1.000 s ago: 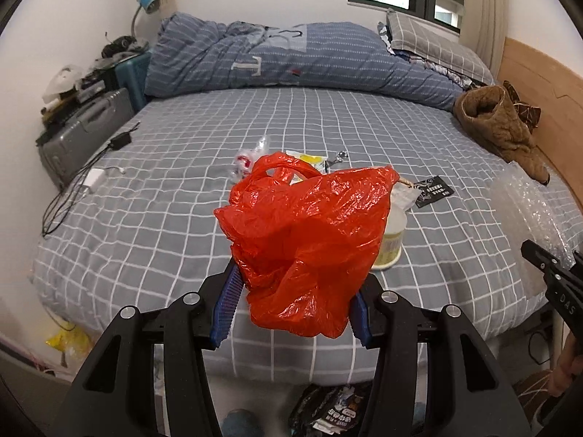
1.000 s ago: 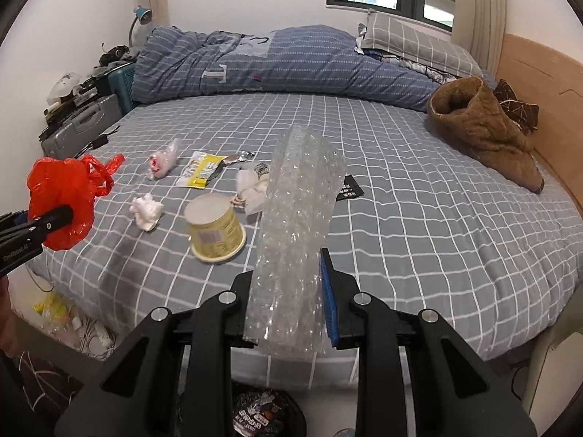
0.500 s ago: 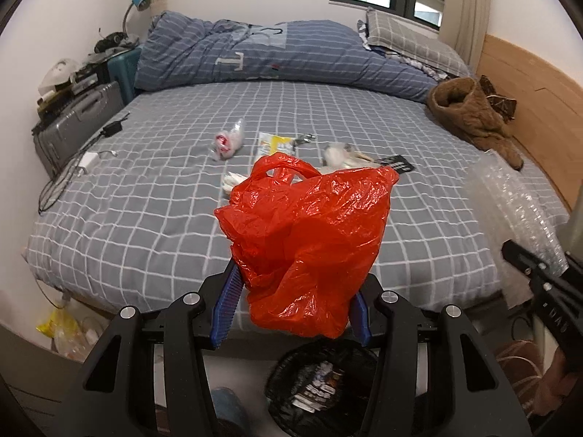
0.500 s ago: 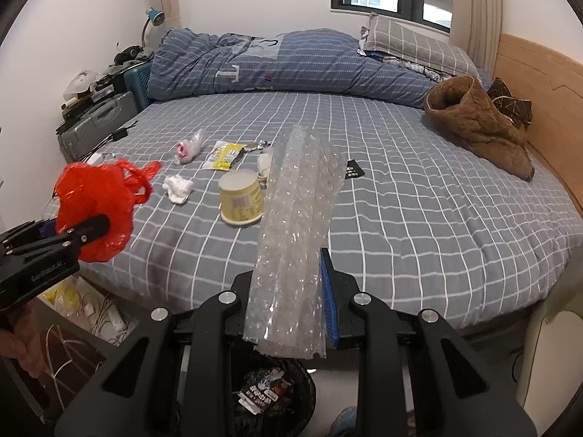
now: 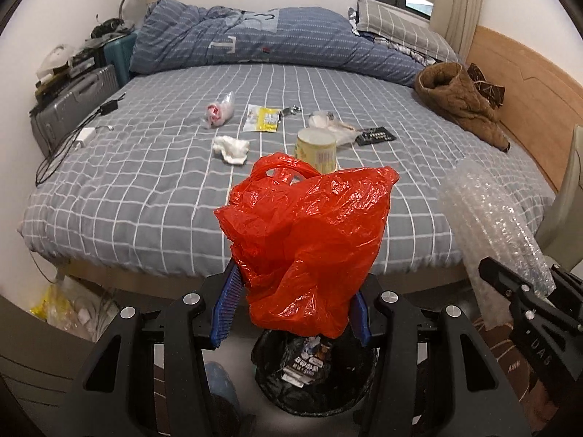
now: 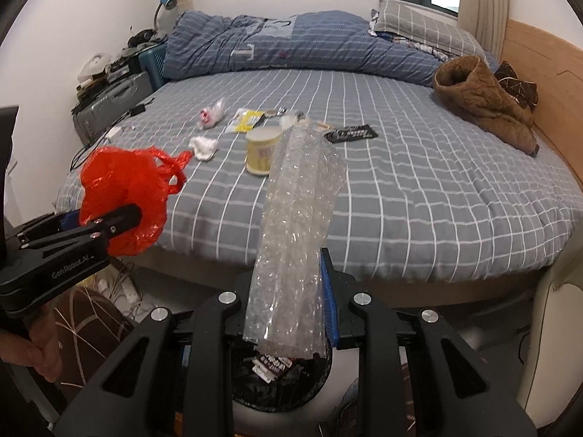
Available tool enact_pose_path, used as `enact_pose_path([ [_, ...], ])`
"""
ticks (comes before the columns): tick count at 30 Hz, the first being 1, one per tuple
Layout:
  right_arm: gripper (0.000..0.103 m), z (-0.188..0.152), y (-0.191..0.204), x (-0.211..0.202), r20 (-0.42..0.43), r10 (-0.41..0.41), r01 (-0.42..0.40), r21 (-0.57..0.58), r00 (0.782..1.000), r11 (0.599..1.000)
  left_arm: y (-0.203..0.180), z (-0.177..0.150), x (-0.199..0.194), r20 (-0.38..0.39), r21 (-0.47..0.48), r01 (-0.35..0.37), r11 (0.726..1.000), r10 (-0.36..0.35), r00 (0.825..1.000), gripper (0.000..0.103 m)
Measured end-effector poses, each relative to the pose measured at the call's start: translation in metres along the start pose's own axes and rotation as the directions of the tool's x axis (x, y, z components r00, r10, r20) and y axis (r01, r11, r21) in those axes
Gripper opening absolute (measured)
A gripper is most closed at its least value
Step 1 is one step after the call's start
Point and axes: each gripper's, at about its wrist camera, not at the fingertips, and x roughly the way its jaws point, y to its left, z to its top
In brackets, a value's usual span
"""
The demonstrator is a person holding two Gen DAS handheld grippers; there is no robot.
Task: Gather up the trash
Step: 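Lift the red bag and bubble wrap and carry both toward the wastebasket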
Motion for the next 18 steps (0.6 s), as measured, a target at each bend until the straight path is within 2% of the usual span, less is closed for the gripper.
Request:
enact_pose_path([
  [7, 0.025, -0.014, 0.014, 0.003, -0.03, -0.009, 0.008, -0.035, 1.0, 0.999, 0.003, -0.017, 0.005, -0.031, 0.003, 0.012, 1.0, -0.012, 0.999, 0.05],
  [12, 0.025, -0.016, 0.015, 0.019, -0.047, 0.002, -0.002, -0.009, 0.999, 1.0, 0.005, -0.017, 0.019, -0.041, 0.033, 0.003, 0.999, -0.002, 0.999, 0.05],
  [18, 0.025, -0.022, 0.017, 0.049, -0.09, -0.001, -0.003, -0.048, 0.996, 0.999, 0.005, -0.021, 0.046, -0.079, 0.009, -0.001, 1.0, 0.002, 0.997, 0.05],
])
